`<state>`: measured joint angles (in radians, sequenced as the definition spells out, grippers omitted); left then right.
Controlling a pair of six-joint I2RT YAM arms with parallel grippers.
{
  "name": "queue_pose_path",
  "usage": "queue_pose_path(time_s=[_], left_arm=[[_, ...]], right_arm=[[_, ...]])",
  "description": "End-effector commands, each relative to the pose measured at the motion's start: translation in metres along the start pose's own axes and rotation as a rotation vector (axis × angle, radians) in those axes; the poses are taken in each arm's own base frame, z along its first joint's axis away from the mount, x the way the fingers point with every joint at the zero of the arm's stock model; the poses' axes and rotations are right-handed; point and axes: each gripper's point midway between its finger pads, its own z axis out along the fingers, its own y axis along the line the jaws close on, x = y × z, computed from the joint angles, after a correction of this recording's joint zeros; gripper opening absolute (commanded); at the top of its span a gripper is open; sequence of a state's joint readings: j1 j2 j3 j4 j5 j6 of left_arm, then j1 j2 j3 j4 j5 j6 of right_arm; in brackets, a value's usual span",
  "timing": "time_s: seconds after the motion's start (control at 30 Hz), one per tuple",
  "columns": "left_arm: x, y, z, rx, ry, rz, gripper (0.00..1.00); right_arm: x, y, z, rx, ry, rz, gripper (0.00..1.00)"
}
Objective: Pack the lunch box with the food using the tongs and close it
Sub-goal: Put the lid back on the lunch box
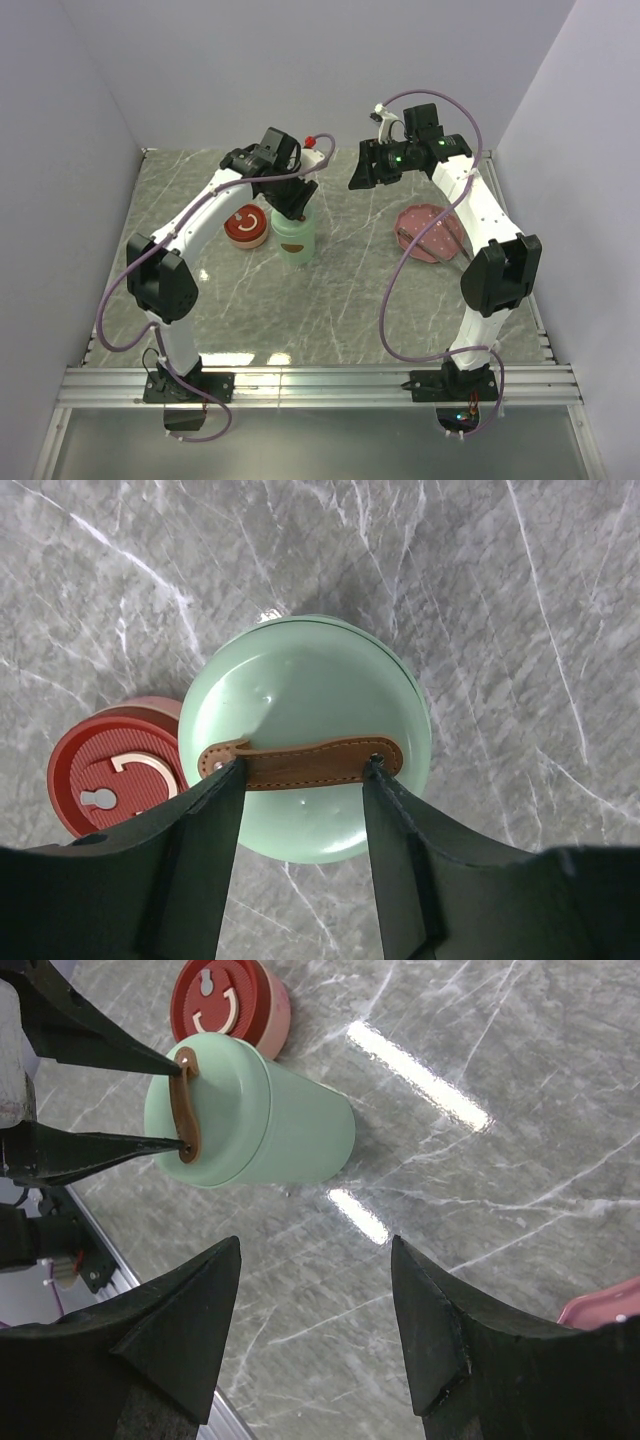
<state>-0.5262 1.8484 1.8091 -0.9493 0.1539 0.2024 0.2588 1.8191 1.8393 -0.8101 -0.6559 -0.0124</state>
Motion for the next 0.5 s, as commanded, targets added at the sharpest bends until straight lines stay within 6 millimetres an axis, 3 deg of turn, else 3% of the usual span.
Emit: queue_pose_path(time_s=[0.0,0.47], left_arm=[[0.080,-0.011,0.040,0.050,0.304,-0.014,0.56],[0.121,-0.021,0.059,0.055,0.426,0.000,0.57]], right_arm=[[-0.006,0.009,-0.016,-0.008,-0.030,-0.029,0.69],[-0.004,0.007,-0.017,-0.003,-0.021,-0.028,0.70]])
